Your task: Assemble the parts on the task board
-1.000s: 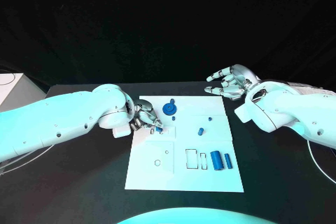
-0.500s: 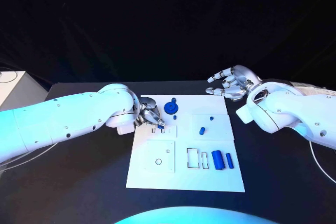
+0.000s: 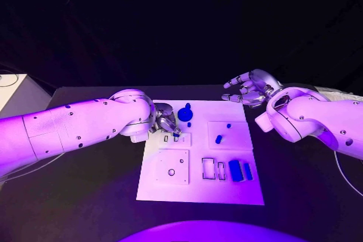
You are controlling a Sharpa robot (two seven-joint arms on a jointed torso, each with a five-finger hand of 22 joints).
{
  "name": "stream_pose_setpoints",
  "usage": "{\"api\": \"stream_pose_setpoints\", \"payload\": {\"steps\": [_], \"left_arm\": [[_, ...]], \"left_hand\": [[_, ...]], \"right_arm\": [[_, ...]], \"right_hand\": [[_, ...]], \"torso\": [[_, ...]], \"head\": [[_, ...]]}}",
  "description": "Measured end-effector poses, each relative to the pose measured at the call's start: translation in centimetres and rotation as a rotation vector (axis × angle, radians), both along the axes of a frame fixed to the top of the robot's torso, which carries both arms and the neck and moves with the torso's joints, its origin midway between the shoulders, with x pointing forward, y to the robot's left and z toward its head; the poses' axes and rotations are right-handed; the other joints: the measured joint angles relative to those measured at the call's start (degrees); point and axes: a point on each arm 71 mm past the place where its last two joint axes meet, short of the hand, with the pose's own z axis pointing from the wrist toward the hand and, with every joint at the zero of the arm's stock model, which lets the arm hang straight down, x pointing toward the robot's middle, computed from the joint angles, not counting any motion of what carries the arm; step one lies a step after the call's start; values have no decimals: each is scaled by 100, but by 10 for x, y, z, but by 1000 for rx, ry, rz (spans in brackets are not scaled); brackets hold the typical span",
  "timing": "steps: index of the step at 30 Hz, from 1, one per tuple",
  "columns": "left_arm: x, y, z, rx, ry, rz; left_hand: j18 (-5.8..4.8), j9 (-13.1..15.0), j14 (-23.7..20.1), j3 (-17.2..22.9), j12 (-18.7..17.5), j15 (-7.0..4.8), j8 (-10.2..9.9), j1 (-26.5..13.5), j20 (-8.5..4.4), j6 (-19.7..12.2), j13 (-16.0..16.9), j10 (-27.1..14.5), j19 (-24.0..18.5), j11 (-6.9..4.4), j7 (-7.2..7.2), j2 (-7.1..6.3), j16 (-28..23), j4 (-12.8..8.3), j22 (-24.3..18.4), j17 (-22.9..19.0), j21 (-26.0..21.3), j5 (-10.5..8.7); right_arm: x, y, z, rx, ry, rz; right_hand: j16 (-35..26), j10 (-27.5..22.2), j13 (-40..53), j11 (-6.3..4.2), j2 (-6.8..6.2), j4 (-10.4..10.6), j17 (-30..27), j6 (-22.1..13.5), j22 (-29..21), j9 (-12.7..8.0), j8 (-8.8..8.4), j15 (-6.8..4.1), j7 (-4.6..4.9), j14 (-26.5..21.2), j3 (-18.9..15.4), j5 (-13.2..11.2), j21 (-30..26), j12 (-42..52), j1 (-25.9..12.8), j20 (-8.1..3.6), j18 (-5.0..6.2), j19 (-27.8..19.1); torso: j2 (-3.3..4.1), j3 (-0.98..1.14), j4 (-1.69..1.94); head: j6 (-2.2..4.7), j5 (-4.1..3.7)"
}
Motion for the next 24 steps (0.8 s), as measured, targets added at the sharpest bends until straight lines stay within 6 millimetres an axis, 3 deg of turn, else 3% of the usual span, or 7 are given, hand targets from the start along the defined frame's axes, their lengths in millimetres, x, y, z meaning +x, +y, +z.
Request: {"api": "stream_pose_setpoints", "payload": {"steps": [4, 6, 24], "left_arm": [[0, -1, 0, 14, -9, -11], [0, -1, 0, 22, -13, -16], [0, -1, -6, 64, -14, -38]], "left_hand": [[0, 1, -21, 0, 0, -21, 0, -8, 0, 7, -6, 0, 0, 0, 8, -8, 0, 0, 0, 0, 0, 0], [0, 3, -21, 191, 0, -21, 0, -22, 0, 8, -6, 1, 0, 2, 8, -22, 0, -191, 0, 0, 0, -6], [0, 10, -21, 191, 0, -20, 0, -45, 0, -1, -7, 0, 0, 4, 18, 3, 0, -191, 6, 0, 0, 17]], "right_arm": [[0, 1, -1, -1, 4, 5], [0, 1, -1, -1, 6, 8], [0, 2, -3, -4, 17, 17]], "right_hand": [[0, 0, 0, 0, 0, 0, 0, 0, 0, 0, 0, 0, 0, 0, 0, -21, 0, 0, 0, 0, 0, 0], [0, 0, 0, 0, 0, 0, 0, 0, 0, 0, 0, 0, 0, 0, 0, -20, 0, 0, 0, 0, 0, 0], [0, 0, 0, 0, 0, 0, -1, 0, -2, 0, 0, 0, 0, 0, 0, -20, 0, 0, 0, 0, 0, 0]], "torso": [[-1, -2, 2], [-1, -2, 3], [-3, -2, 3]], "head": [[-13, -1], [-21, -1], [-54, 29]]}}
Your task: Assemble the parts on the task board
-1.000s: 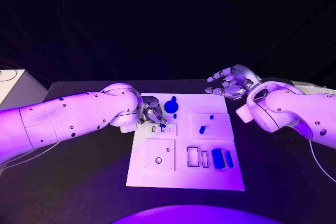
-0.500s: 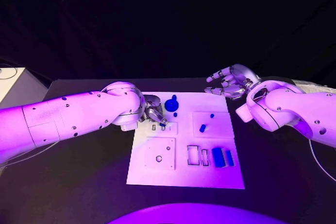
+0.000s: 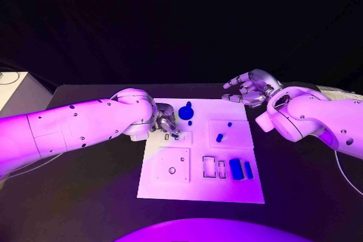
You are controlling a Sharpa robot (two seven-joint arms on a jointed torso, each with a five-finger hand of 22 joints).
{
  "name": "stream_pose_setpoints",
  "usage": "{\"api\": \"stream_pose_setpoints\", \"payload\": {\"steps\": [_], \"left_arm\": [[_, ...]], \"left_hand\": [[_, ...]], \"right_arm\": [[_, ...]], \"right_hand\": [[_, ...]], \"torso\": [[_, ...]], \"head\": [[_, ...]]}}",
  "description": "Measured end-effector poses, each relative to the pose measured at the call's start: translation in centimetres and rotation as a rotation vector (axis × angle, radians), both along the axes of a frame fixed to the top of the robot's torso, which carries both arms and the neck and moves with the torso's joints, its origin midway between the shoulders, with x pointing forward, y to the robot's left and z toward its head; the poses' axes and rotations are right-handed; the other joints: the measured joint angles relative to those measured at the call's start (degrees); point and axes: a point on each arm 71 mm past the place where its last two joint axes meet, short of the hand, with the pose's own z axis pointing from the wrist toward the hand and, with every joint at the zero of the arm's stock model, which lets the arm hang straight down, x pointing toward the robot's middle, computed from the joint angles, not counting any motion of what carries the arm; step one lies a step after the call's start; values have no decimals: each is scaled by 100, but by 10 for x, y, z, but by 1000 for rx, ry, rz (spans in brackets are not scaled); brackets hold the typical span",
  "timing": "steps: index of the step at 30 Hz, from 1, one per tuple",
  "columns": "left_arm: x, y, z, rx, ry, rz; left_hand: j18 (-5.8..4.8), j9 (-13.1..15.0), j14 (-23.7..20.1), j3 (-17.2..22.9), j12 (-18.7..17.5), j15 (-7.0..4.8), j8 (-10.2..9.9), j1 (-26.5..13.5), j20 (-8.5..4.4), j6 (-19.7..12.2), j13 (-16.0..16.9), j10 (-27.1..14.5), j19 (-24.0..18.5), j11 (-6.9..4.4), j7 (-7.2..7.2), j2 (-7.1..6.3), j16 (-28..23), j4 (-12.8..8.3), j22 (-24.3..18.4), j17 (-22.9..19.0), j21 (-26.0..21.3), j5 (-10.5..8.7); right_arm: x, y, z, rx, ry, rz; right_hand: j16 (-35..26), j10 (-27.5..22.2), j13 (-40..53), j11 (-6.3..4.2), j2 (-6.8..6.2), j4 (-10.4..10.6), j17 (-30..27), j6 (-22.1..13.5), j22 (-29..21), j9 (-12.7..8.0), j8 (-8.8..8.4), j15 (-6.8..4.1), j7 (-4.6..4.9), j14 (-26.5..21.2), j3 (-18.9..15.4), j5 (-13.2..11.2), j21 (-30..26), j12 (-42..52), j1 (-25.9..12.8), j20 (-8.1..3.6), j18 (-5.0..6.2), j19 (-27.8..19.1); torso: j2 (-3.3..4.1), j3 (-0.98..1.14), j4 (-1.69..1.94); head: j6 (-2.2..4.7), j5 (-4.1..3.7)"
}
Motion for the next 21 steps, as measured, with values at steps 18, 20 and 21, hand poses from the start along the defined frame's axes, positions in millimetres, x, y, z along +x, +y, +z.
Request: {"api": "stream_pose_setpoints", "payload": {"steps": [18, 20, 21], "left_arm": [[0, -1, -3, 7, 8, -4], [0, -1, -3, 8, 8, -4], [0, -1, -3, 8, 8, -5]], "left_hand": [[0, 12, 0, 0, 0, 0, 27, -5, 0, 29, -16, 8, 0, 8, -12, 7, 0, 0, -1, 0, 0, 0], [0, 13, 0, 0, 0, 0, 27, -5, 0, 29, -16, 8, 0, 8, -12, 7, 0, 0, -1, 0, 0, -1], [0, 13, 0, 0, 0, 0, 27, -5, 0, 29, -16, 8, 0, 9, -11, 7, 0, 0, -1, 0, 0, -1]], "right_arm": [[1, -1, -1, 1, 5, -2], [1, -1, -1, 2, 5, -3], [1, -1, -1, 2, 6, -3]], "right_hand": [[0, 0, 0, 0, 0, 0, 0, -20, -1, 0, 0, 0, 20, 0, 0, 0, -43, 0, 0, 0, 0, 0], [0, 0, 0, 0, 0, 0, 0, -20, -2, 0, 0, 0, 20, 0, 0, 0, -43, 0, 0, 0, 0, 0], [0, 0, 0, 0, 0, 0, -1, -20, -2, 0, 0, 0, 20, 0, 0, 0, -43, 0, 0, 0, 0, 0]], "torso": [[-1, 8, -4], [-1, 8, -3], [-1, 8, -3]], "head": [[16, -11], [12, -17], [10, -20]]}}
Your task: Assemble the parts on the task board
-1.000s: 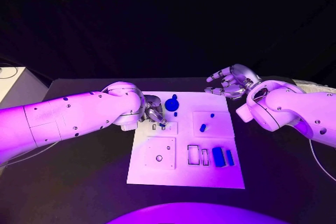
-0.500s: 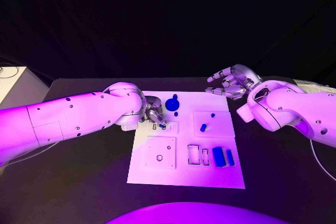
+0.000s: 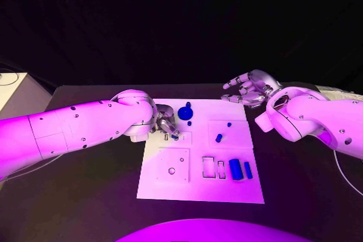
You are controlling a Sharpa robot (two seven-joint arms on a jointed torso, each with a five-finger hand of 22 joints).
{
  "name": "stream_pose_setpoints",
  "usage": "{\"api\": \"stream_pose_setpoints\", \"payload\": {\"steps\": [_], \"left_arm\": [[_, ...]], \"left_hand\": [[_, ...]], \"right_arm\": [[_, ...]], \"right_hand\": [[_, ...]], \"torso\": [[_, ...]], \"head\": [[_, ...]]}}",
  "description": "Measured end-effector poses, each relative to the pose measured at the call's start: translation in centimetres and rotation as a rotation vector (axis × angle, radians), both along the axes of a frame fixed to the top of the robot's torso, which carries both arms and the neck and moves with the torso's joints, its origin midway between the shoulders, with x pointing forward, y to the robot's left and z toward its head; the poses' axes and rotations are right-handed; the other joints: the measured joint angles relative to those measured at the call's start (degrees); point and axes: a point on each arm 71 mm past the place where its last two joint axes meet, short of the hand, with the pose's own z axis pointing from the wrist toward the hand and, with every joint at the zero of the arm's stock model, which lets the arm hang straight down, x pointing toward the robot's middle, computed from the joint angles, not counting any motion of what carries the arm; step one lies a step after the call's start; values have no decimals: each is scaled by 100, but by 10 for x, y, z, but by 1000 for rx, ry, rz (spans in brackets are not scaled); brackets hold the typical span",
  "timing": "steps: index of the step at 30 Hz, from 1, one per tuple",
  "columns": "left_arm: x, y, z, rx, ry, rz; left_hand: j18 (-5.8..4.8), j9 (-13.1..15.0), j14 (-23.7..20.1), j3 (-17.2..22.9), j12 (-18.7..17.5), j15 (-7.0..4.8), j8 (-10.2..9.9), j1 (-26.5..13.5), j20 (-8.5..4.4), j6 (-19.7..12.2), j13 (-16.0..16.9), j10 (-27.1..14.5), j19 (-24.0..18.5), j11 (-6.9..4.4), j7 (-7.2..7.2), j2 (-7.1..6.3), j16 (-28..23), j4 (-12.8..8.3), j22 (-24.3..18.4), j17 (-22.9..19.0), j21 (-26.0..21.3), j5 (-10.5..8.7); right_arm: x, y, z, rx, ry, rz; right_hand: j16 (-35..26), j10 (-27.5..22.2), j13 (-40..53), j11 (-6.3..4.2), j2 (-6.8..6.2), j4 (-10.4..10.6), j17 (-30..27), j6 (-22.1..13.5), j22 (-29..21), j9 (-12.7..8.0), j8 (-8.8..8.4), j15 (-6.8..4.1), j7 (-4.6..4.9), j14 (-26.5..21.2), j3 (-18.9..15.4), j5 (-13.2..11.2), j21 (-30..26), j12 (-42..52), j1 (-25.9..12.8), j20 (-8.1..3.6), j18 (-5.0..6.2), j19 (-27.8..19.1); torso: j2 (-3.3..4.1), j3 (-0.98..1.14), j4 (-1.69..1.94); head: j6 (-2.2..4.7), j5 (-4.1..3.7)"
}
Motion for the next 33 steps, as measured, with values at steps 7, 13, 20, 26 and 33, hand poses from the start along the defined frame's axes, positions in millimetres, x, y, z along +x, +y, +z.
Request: {"api": "stream_pose_setpoints", "payload": {"steps": [7, 13, 20, 26, 33], "left_arm": [[0, 0, 0, 4, 4, -5], [-1, -1, 0, 8, 10, -12], [-1, -1, 0, 12, 13, -16], [-1, -1, 0, 13, 14, -18], [-1, -1, 0, 15, 16, -21]], "left_hand": [[0, 9, 0, 0, 0, 0, 0, 0, 0, 0, 0, 0, 0, 0, 1, 0, 0, 0, 5, 0, 0, -1], [0, 9, 0, 0, 0, 0, 0, 0, 0, -1, 0, 1, 0, 1, 1, 0, 0, 0, 5, 0, 0, -20], [0, 9, 16, 0, 0, -15, 0, 0, 0, -1, 0, 1, 0, 2, 2, 0, 0, 0, 5, 0, 0, -23], [1, 14, 15, 0, 0, -15, 0, 0, 0, -3, 0, 2, 0, 2, 4, 0, 0, 0, 5, 0, 0, -17], [0, 17, 15, 0, 0, -14, 0, 0, 0, -10, -12, 2, 0, 2, 11, 0, 0, 0, -3, 0, 0, -8]], "right_arm": [[0, 0, 0, 1, 1, 0], [0, 0, 0, 1, 2, -1], [0, -1, -1, 2, 5, -1], [0, -1, -1, 1, 7, -2], [0, -1, -1, 1, 8, -3]], "right_hand": [[-22, 0, 0, 0, -5, 0, 5, 0, 0, 0, 0, 0, 0, 0, 0, 0, 0, 0, -40, 0, 0, 0], [-22, 0, 0, 0, 1, 0, 5, 0, -1, 0, 0, 0, 0, 0, 0, 0, -24, 0, -47, 0, 0, 0], [-22, 0, 0, 0, 1, 0, 4, 0, 4, 0, 23, 0, 0, 0, 0, 0, -24, 0, -46, 0, 0, 0], [-22, 0, 0, 0, 1, 0, 4, 0, 3, 0, 23, 0, 0, 0, 0, 0, -24, 0, -46, 0, 0, 0], [-22, 0, 0, 0, 1, 17, 3, -20, 3, 0, 23, 0, -21, 0, 17, 0, -24, 0, -46, 0, 0, 0]], "torso": [[0, -4, 0], [1, -4, 2], [2, -4, 2], [3, -4, 2], [2, -3, 3]], "head": [[7, -2], [2, 2], [-5, 4], [-13, 2], [-5, -20]]}}
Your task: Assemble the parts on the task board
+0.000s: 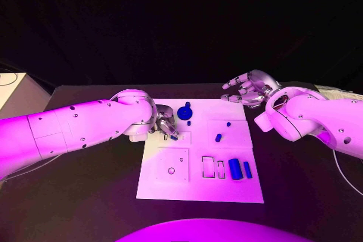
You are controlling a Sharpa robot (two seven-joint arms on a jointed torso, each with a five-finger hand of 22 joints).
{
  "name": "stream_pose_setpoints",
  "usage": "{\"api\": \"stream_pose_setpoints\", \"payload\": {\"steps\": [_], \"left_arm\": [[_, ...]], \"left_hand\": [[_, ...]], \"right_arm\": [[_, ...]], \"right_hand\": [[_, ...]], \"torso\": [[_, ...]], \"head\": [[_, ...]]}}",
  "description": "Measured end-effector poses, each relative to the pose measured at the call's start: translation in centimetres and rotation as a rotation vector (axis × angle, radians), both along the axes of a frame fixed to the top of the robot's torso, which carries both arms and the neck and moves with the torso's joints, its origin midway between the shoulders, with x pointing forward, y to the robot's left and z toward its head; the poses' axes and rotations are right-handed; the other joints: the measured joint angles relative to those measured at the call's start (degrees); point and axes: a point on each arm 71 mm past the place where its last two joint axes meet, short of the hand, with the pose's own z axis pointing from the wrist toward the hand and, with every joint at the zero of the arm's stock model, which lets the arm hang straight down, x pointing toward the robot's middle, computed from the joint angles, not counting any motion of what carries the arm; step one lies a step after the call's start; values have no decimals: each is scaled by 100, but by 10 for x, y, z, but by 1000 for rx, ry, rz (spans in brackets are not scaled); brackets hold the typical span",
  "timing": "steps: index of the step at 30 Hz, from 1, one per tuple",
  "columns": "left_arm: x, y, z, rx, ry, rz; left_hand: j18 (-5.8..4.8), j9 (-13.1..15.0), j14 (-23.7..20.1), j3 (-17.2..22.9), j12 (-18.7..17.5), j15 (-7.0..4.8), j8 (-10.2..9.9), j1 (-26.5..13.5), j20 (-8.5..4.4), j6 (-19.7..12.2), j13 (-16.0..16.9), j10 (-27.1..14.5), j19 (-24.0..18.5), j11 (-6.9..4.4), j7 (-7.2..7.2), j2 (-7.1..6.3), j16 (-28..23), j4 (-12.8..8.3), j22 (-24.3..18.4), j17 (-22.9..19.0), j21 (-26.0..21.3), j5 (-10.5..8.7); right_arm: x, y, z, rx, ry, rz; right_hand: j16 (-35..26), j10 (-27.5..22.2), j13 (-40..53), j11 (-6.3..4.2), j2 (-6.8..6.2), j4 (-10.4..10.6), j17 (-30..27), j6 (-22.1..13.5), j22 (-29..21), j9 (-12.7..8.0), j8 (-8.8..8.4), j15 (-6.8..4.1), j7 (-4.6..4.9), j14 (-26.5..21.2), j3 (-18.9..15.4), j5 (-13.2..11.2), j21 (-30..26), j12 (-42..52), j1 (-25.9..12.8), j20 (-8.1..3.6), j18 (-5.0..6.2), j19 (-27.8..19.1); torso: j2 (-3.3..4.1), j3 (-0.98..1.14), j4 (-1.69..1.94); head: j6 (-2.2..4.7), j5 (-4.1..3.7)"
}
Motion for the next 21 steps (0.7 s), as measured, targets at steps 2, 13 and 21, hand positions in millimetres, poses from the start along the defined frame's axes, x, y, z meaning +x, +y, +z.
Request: {"api": "stream_pose_setpoints", "payload": {"steps": [2, 13, 21], "left_arm": [[0, 0, 0, 1, 1, -1], [1, -2, 0, 12, 5, -9], [1, -3, 0, 18, 5, -14]], "left_hand": [[0, 0, 0, 0, 0, 0, 0, 0, 0, 0, 9, 0, 0, 0, 0, 0, 0, 0, 0, 0, 0, 0], [0, 19, -1, 0, 0, 1, 0, -16, 0, -1, 27, 8, 0, 8, 3, 16, 0, 0, 5, 0, 0, 0], [0, 13, -1, 0, 0, 1, 0, -30, 0, 22, 42, 14, 0, 5, 2, 30, 0, 0, 5, 0, 0, -1]], "right_arm": [[0, 0, 0, 0, 0, 0], [0, -1, 0, 0, 1, -1], [0, -1, 0, 1, 1, -2]], "right_hand": [[0, 0, 0, 0, 0, 0, 0, 0, 0, 0, 0, 0, 0, 0, 0, 0, 0, 0, 0, 0, 0, 0], [0, 0, 0, 0, 23, 0, -1, 0, -1, 0, 0, 0, 0, 0, 0, 0, -26, 0, -23, 0, 0, 0], [0, 0, 0, 0, 22, 0, -1, 0, -2, 0, 0, 0, 0, 0, 0, 0, -26, 0, -22, 0, 0, 0]], "torso": [[-1, 0, -1], [-2, 3, -3], [-2, 4, -3]], "head": [[1, -3], [-24, -10], [-39, -21]]}}
